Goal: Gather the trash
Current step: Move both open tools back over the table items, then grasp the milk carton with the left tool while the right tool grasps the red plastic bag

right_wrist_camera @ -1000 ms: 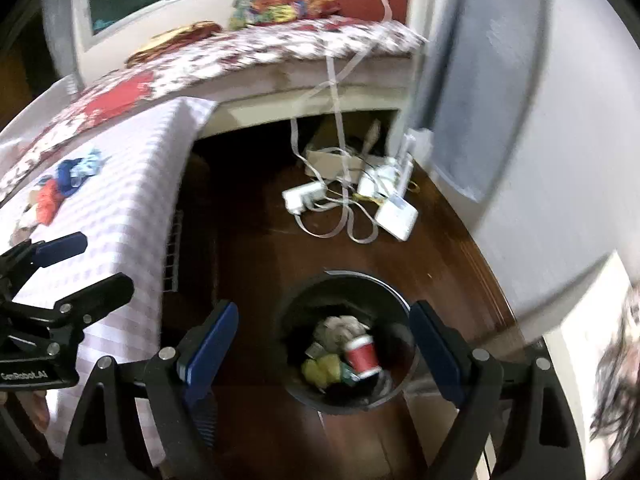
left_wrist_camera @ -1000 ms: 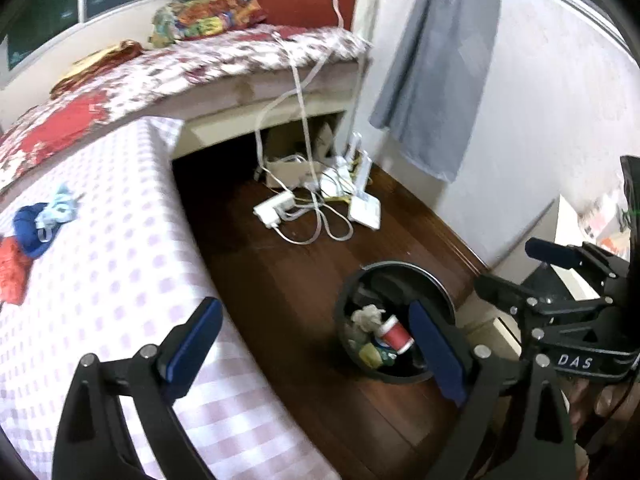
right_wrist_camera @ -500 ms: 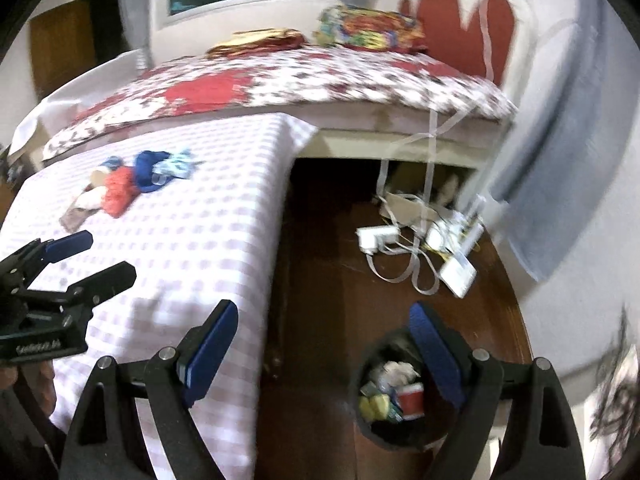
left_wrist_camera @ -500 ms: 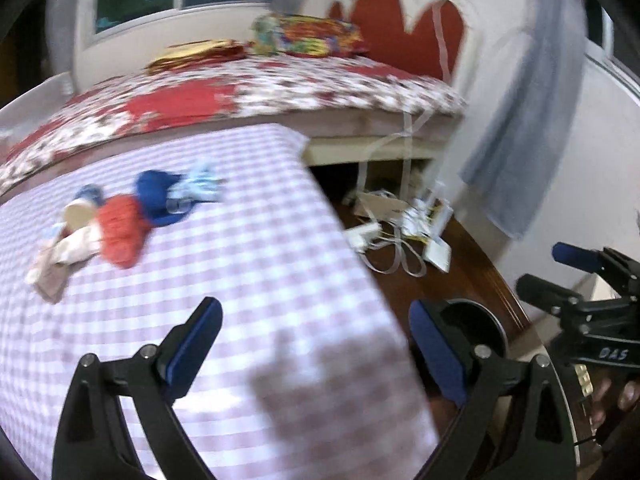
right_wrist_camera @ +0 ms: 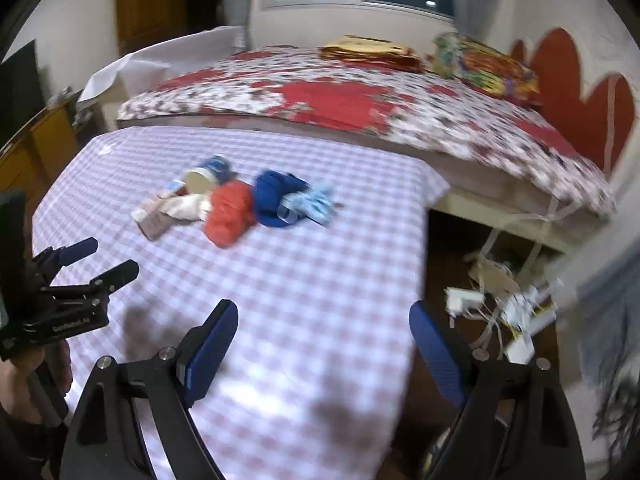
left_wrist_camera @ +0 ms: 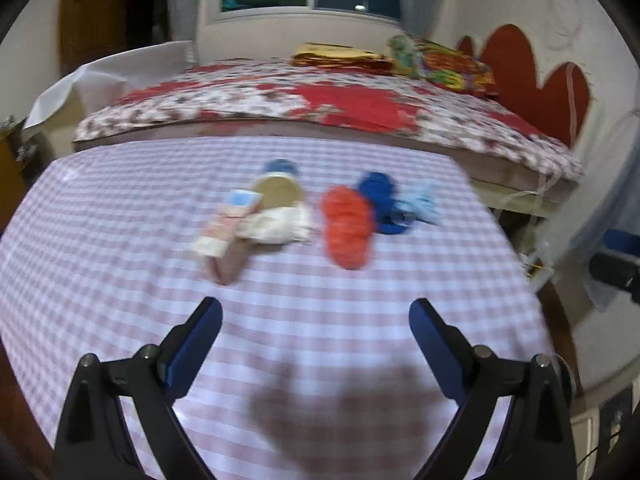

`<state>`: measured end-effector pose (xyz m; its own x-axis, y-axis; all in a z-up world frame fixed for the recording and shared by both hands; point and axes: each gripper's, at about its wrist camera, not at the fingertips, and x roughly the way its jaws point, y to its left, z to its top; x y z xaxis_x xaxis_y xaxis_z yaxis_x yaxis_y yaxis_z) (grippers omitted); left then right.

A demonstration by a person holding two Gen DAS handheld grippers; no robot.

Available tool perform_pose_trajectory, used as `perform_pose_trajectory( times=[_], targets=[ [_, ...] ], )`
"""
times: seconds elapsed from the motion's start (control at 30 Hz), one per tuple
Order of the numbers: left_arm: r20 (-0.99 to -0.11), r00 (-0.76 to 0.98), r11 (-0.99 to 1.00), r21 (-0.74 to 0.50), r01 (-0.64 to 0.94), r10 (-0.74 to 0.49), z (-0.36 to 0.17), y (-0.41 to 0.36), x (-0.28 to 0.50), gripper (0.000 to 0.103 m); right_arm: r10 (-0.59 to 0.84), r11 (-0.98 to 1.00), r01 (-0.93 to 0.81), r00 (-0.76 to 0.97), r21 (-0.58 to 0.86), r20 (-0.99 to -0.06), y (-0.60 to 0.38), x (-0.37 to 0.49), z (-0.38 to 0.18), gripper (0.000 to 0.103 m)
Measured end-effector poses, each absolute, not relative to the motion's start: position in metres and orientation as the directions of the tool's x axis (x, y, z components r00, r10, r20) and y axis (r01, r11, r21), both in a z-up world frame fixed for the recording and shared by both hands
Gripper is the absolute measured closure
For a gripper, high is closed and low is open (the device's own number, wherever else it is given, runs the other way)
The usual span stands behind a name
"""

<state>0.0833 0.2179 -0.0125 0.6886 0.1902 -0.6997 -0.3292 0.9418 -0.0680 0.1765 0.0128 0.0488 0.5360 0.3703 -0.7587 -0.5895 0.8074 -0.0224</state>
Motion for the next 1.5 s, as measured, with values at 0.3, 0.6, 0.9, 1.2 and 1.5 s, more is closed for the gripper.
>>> perform_pose_trajectory(
  times=[0.3, 0.6, 0.9, 1.2, 1.5],
  targets=[
    [-0.729, 0.625, 0.909, -0.011, -0.417, 0.278, -0.047, 0.289, 0.101, 0.010, 0.408, 0.742, -0.670, 0.476, -0.021, -0.779, 0.103, 0.206, 0.029, 0.014],
    [-0.746, 0.609, 0.905, -0.018, -0.425, 0.271, -0.069, 0.316, 0.126, 0.013, 0.392, 0.741, -0.671, 0.408, 0.020, -0.824, 0.161, 0.252, -0.020, 0.014],
    [-0.762, 0.593, 0.907, -0.018, -0.422, 0.260, -0.085, 0.329, 0.151, 0.017, 0.400, 0.729, -0.682, 0.350, 0.062, -0.847, 0.198, 0.272, -0.056, 0.014],
    [-0.769, 0.590, 0.908, -0.029, -0.417, 0.246, -0.093, 0.335, 0.164, 0.026, 0.386, 0.728, -0.681, 0.305, 0.084, -0.871, 0.220, 0.290, -0.088, 0.034],
    [-0.763, 0.614, 0.909, -0.084, -0.408, 0.205, -0.093, 0.340, 0.158, 0.064, 0.422, 0.715, -0.688, 0.282, 0.125, -0.861, 0.218, 0.284, -0.091, 0.061]
  ],
)
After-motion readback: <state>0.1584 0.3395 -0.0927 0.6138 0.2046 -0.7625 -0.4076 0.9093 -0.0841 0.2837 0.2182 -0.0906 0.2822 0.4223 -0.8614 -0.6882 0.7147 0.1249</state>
